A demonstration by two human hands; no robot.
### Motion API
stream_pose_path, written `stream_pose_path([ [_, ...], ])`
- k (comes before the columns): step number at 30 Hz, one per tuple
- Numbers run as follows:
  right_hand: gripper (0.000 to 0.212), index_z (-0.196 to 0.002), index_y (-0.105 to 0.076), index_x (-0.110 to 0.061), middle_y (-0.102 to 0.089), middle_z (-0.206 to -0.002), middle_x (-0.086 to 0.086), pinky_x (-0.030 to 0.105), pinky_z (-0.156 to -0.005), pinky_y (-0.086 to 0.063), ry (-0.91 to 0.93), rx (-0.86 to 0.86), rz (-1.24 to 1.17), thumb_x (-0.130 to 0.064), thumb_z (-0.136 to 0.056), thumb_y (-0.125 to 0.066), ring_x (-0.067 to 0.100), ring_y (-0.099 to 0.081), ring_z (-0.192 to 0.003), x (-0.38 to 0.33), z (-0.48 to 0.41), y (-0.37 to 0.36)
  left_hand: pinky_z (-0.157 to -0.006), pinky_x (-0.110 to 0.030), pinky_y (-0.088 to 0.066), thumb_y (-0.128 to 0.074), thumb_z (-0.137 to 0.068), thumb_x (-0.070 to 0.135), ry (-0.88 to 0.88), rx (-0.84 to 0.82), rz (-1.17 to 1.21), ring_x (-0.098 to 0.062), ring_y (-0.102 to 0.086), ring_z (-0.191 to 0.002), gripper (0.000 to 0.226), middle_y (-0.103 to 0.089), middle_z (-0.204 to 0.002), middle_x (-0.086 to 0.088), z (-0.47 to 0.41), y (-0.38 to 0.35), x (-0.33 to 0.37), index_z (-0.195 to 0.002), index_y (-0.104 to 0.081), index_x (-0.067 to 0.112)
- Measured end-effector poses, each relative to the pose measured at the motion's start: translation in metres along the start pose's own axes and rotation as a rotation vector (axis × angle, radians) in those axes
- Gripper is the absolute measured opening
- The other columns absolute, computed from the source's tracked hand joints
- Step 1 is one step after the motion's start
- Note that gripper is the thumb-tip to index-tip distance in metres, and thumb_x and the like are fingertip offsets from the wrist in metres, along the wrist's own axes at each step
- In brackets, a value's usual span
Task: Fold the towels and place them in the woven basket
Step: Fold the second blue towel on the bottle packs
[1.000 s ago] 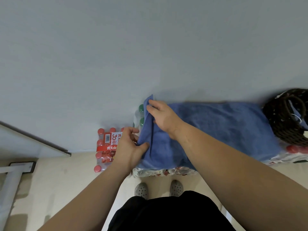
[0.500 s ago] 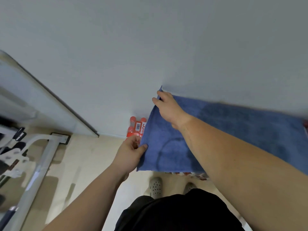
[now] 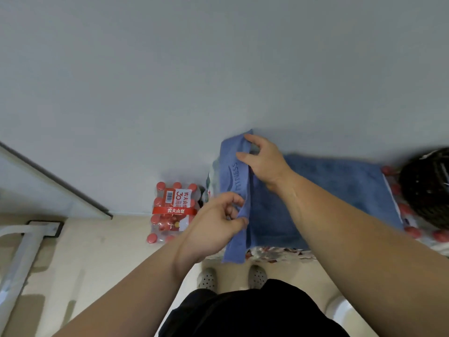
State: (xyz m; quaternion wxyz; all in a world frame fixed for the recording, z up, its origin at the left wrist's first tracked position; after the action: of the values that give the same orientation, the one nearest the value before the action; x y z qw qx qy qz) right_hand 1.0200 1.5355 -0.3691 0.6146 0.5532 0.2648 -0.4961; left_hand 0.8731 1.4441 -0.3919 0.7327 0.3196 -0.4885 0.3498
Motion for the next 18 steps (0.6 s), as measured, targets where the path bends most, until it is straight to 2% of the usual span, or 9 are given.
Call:
stream_pose_path([
  [2, 0.061, -0.143, -0.050, -0.013, -0.050, -0.143, 0.002, 0.034, -0.107, -0.045, 0.003, 0.032, 0.039, -0.006, -0.086, -0.070, 0.016, -0.052, -0.127, 0.006, 0.001, 0.031, -0.061, -0.033, -0.047, -0.069, -0.087, 0.011, -0.019, -0.073, -0.027, -0.015, -0.054, -0.060, 0.021, -0.063, -0.077, -0.011, -0.011, -0.026, 0.014, -0.102, -0.061, 0.023],
  [5, 0.063, -0.144, -0.050, -0.016, -0.052, -0.141, 0.000, 0.027, -0.104, -0.046, -0.011, 0.055, 0.040, 0.002, -0.085, -0.063, 0.014, -0.053, -0.125, 0.019, 0.003, 0.072, -0.060, -0.029, -0.048, -0.070, -0.086, 0.009, -0.038, -0.171, -0.062, -0.013, -0.054, -0.059, 0.023, -0.059, -0.073, -0.004, -0.026, -0.067, 0.031, -0.103, -0.060, 0.020],
  [9, 0.064, -0.142, -0.051, -0.018, -0.056, -0.138, 0.001, 0.034, -0.108, -0.046, -0.009, 0.092, 0.014, 0.003, -0.083, -0.062, 0.015, -0.056, -0.123, 0.040, 0.005, 0.123, -0.059, -0.030, -0.052, -0.069, -0.086, 0.006, -0.057, -0.231, -0.148, -0.013, -0.056, -0.059, 0.027, -0.057, -0.073, 0.002, -0.044, -0.125, 0.046, -0.108, -0.061, 0.019],
  [11, 0.062, -0.142, -0.051, -0.018, -0.056, -0.137, 0.002, 0.033, -0.107, -0.046, -0.003, 0.096, 0.013, 0.004, -0.085, -0.061, 0.016, -0.056, -0.123, 0.052, 0.005, 0.148, -0.054, -0.031, -0.054, -0.067, -0.086, 0.003, -0.028, -0.275, -0.129, -0.019, -0.061, -0.057, 0.032, -0.058, -0.075, -0.001, -0.052, -0.156, 0.051, -0.112, -0.060, 0.020],
  [14, 0.060, -0.141, -0.053, -0.016, -0.062, -0.127, 0.006, 0.027, -0.095, -0.052, -0.026, 0.090, 0.001, 0.006, -0.085, -0.059, 0.017, -0.062, -0.109, 0.079, 0.002, 0.184, -0.058, -0.039, -0.059, -0.061, -0.088, 0.001, -0.005, -0.303, -0.155, -0.036, -0.067, -0.066, 0.032, -0.064, -0.081, -0.013, -0.066, -0.202, 0.060, -0.115, -0.060, 0.017],
  [15, 0.060, -0.140, -0.053, -0.016, -0.062, -0.126, 0.007, 0.025, -0.093, -0.052, -0.034, 0.083, -0.002, 0.007, -0.085, -0.059, 0.017, -0.063, -0.108, 0.090, -0.001, 0.194, -0.060, -0.039, -0.059, -0.059, -0.088, 0.001, -0.004, -0.292, -0.186, -0.035, -0.067, -0.066, 0.030, -0.066, -0.085, -0.016, -0.071, -0.216, 0.061, -0.115, -0.061, 0.014],
  [18, 0.064, -0.143, -0.048, -0.013, -0.053, -0.139, 0.002, 0.021, -0.099, -0.043, -0.060, 0.016, 0.020, 0.008, -0.083, -0.058, 0.015, -0.053, -0.124, 0.124, -0.008, 0.213, -0.065, -0.046, -0.056, -0.056, -0.086, 0.003, -0.006, -0.248, -0.319, -0.032, -0.062, -0.063, 0.024, -0.066, -0.084, -0.023, -0.087, -0.251, 0.060, -0.110, -0.062, 0.004],
])
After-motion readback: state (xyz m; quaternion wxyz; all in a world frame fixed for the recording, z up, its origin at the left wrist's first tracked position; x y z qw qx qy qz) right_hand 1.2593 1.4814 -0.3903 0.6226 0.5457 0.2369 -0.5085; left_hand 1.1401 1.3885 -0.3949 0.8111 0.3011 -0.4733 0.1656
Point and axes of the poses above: each hand's wrist, its own z-axis away from the middle knuckle, its own y-axis out of the back of the hand, x = y × z, the point moved 9 cm from there along -z, towards the middle knuckle
